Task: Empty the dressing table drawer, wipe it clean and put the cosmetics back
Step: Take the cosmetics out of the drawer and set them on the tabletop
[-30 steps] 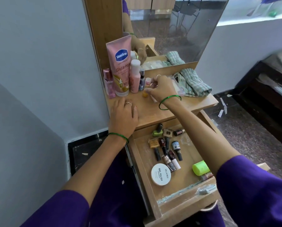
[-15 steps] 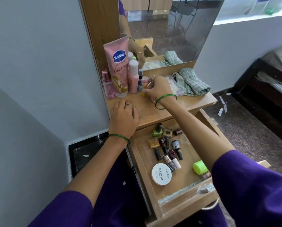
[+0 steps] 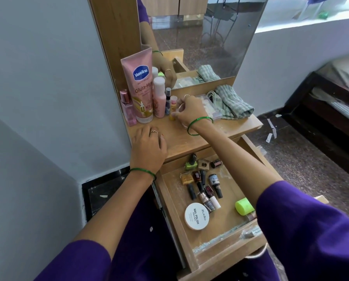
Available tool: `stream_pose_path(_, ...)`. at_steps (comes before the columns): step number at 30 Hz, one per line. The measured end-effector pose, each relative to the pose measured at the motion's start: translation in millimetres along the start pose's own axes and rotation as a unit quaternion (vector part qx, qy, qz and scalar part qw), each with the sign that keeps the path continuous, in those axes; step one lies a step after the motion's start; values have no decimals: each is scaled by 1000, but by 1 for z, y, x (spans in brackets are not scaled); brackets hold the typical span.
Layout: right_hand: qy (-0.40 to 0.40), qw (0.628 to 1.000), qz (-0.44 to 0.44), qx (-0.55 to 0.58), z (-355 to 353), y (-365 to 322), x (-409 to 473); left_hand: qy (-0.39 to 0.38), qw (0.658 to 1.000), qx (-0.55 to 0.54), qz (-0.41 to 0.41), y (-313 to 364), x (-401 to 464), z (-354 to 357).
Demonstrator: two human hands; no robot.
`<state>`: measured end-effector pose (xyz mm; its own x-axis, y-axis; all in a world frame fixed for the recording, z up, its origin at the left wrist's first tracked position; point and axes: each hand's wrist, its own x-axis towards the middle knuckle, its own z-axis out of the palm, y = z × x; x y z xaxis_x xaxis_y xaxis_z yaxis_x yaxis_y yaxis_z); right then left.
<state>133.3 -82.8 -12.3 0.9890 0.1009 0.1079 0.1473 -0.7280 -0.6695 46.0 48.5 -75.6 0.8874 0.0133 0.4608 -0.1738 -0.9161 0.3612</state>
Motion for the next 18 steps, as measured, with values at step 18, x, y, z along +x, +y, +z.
stream_pose_path(18,17,998,61,2,-46,61,-124,13,1000,-18,-15,4,-1,-2)
